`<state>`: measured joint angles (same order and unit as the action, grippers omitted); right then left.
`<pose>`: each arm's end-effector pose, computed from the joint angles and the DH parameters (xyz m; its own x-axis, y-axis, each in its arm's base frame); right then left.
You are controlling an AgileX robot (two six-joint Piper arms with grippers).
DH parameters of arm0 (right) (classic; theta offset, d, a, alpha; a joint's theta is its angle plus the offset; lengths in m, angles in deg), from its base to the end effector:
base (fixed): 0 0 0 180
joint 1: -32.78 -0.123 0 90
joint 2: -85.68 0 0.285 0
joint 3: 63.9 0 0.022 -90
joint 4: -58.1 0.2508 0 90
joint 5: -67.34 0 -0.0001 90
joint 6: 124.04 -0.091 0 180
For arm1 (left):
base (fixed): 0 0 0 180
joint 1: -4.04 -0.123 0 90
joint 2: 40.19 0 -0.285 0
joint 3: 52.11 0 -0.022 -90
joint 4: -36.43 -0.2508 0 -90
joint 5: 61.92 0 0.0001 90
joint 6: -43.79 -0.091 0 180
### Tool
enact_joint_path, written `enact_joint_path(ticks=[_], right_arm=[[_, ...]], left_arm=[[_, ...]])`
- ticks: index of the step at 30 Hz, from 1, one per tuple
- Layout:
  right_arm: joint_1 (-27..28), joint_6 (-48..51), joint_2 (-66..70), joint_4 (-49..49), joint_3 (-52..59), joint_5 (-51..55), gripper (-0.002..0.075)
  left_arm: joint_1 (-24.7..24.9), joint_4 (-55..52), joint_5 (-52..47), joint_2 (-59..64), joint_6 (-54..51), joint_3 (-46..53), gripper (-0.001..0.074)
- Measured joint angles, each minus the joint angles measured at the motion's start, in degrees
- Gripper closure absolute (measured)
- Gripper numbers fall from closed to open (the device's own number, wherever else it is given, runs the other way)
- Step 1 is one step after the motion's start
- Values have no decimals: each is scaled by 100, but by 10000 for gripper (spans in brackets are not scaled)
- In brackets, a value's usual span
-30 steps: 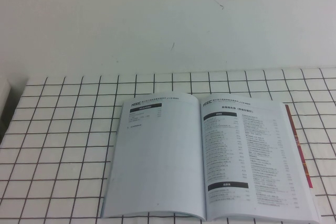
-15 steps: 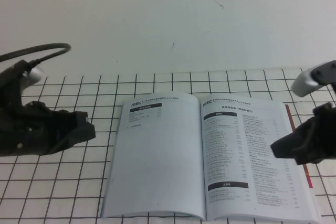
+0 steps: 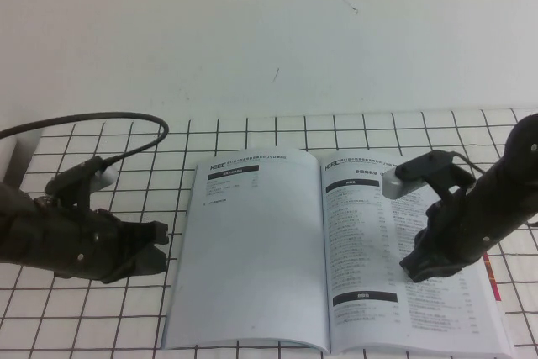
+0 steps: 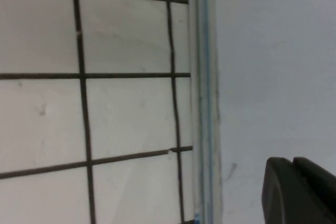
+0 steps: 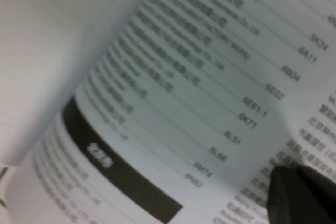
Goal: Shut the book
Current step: 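Close the open booklet and leave it lying on the table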
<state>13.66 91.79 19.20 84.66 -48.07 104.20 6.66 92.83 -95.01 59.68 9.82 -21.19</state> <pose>0.3197 0.1367 0.1584 -0.7832 -0.5187 -0.3427 -0.5965 0.7824 0.1790 0.2906 -0.0548 0.1860 -0.9094 -0.2282 -0.3477 -0.0122 0.8503 -0.5261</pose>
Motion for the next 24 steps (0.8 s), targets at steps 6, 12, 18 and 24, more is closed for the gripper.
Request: enact_joint_path(ticks=[6,12,18,24], right_arm=[[0,-179,443,-201,-108,7,729],[0,-254,486,-201,-146,54,729],[0,-277,486,-205,-146,54,729],[0,-308,486,-215,-146,54,729]], left_arm=[[0,0,305,573,-346,-29,738],[200,178,830,952,-636,-42,738],[705,385,1083,1095,-773,-178,738],[1184,398,1058,1212,-792,-644,738]])
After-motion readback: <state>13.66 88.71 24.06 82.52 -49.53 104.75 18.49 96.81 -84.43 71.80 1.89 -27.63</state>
